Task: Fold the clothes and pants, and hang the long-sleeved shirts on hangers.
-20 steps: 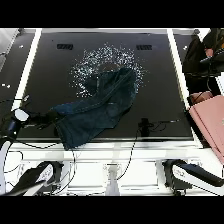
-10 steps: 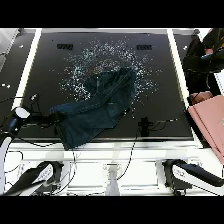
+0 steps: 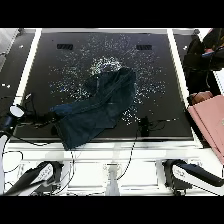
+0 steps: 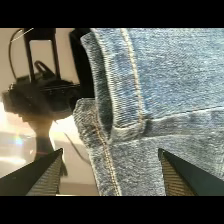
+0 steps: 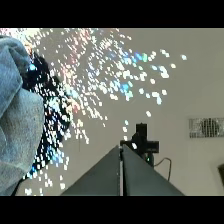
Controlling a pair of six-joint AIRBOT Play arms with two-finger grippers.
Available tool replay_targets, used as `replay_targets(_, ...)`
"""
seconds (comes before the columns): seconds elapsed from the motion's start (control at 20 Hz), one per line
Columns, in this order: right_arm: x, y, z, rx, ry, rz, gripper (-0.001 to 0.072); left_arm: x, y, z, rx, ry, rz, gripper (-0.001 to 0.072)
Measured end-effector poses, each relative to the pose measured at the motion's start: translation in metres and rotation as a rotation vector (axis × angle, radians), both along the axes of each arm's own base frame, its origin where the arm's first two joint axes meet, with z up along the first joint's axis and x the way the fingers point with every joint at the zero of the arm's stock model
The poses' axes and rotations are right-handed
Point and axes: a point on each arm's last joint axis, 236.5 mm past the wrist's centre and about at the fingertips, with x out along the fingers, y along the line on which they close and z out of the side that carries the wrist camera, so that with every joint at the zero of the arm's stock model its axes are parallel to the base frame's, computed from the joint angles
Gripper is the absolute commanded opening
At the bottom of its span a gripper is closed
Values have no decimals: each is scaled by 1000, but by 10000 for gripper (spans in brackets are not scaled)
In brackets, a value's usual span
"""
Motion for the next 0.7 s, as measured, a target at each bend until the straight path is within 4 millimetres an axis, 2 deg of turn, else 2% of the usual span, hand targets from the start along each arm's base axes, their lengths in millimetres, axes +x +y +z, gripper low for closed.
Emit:
replay_targets(0.2, 4, 0, 3, 0, -20, -1, 38, 0, -11, -16, -68, 40, -11, 638)
replay_targets(0.25, 5, 0, 4, -1, -26, -1, 38, 1, -16, -20, -96, 44, -19, 597)
replay_targets(0.3, 6, 0, 4, -1, -29, -1, 37, 5, -23, -23, -128, 37, -27, 462)
replay_targets(0.4, 9, -1, 6, -1, -46, -2, 55, 15, -33, -28, -182, 10, -40, 266)
replay_targets(0.45, 12, -1, 9, -2, -64, -3, 55, 19, -37, -29, -199, -6, -45, 88)
replay_targets(0.5, 15, -1, 12, -2, -81, -4, 55, 23, -38, -31, -202, -23, -50, 16)
replay_targets(0.7, 29, -1, 21, -2, -148, -7, 37, 49, -34, -18, -202, -113, -45, 16)
